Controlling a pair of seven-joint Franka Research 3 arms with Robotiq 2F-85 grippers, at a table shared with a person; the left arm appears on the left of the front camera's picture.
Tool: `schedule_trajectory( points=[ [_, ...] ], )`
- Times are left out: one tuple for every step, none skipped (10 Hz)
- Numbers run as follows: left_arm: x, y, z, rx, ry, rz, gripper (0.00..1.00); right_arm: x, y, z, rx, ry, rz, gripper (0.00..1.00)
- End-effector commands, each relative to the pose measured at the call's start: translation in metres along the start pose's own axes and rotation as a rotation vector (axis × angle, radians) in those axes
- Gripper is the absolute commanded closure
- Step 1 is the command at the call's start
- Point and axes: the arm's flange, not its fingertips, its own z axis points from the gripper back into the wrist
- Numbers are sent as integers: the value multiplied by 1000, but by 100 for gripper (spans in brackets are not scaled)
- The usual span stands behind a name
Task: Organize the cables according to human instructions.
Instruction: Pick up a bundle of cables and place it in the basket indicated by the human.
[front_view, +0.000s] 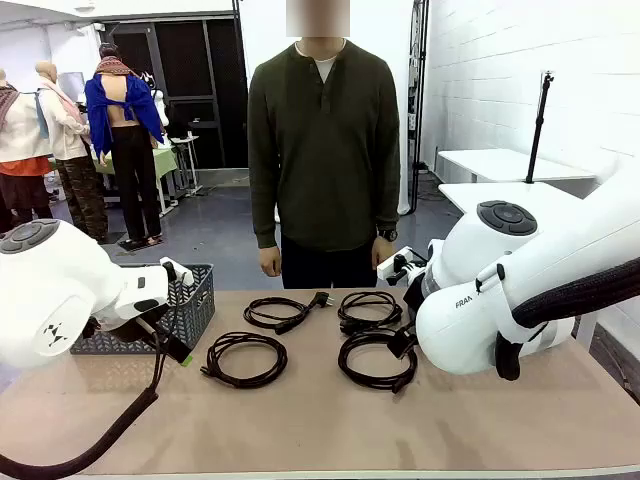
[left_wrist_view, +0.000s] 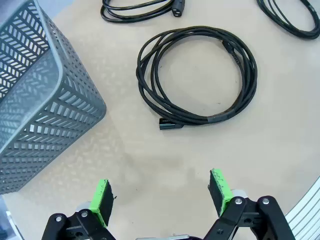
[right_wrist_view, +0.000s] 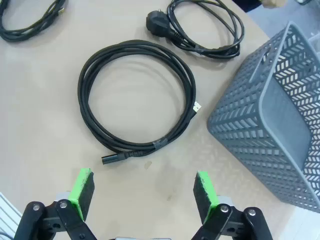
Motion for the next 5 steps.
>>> schedule_trajectory(
  points=[
    [0, 0, 0, 0, 0, 0, 0, 0, 0, 0, 0, 0, 0, 0],
    [0, 0, 0, 0, 0, 0, 0, 0, 0, 0, 0, 0, 0, 0],
    [0, 0, 0, 0, 0, 0, 0, 0, 0, 0, 0, 0, 0, 0],
    [0, 0, 0, 0, 0, 0, 0, 0, 0, 0, 0, 0, 0, 0],
    [0, 0, 0, 0, 0, 0, 0, 0, 0, 0, 0, 0, 0, 0]
  ],
)
